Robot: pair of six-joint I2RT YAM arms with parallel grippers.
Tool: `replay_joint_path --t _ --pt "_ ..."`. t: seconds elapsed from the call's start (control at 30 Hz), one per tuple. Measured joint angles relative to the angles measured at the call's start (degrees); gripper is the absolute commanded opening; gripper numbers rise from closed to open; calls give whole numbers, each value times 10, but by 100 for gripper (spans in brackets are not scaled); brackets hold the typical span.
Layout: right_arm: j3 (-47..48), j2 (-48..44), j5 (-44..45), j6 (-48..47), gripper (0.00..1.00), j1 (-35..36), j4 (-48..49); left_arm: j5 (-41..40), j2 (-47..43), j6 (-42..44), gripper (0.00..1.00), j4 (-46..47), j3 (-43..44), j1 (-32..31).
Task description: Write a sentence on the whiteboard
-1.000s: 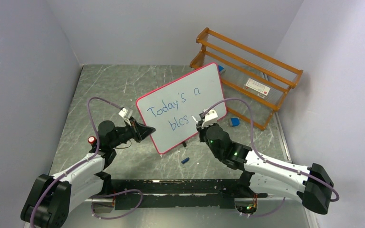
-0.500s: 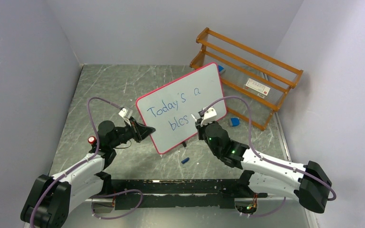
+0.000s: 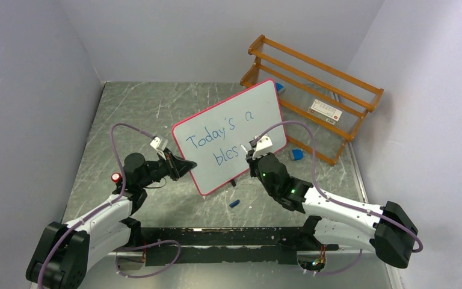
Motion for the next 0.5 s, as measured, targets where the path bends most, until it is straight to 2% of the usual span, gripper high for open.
replay_joint_path --t 0.5 --pt "0 -1 -12 -8 0 -1 2 -1 -1 0 5 -1 0 0"
